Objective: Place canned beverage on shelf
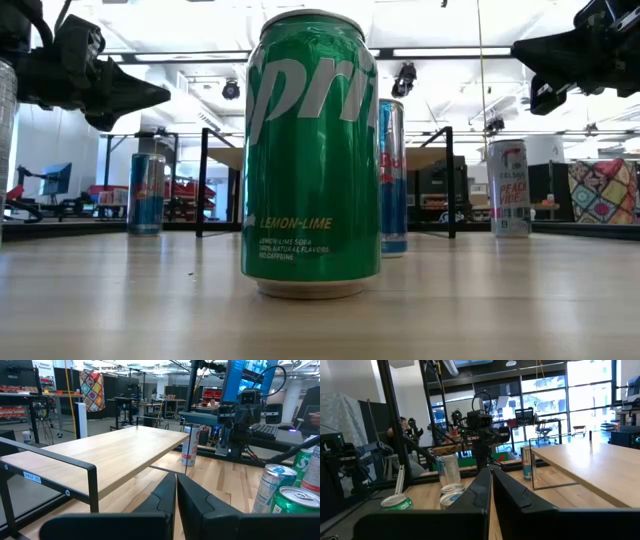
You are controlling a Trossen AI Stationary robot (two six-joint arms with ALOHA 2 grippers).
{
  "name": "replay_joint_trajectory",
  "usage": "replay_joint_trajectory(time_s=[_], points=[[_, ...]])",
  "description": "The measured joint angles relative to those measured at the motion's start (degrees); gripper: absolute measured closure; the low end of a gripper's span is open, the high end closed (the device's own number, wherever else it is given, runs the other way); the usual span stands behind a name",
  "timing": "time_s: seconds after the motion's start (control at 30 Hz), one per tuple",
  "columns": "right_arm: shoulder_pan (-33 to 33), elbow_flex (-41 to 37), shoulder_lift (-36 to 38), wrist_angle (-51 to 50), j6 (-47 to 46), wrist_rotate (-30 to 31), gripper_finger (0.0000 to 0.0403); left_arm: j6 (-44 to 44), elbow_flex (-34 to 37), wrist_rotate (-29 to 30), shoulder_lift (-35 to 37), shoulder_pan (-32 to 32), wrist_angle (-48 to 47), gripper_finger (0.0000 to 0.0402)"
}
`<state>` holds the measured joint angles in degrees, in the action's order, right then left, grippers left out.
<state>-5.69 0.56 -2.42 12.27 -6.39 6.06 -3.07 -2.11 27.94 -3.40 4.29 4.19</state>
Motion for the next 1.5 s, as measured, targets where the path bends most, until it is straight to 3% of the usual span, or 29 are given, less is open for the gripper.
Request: replay_joint_trajectory(time_s=[1.5], points=[[0.00, 0.00, -0.02, 2.19, 1.61, 0.21, 0.0394, -2.19, 0.00, -0.02, 0.00, 0.00, 1.37, 0.0402]])
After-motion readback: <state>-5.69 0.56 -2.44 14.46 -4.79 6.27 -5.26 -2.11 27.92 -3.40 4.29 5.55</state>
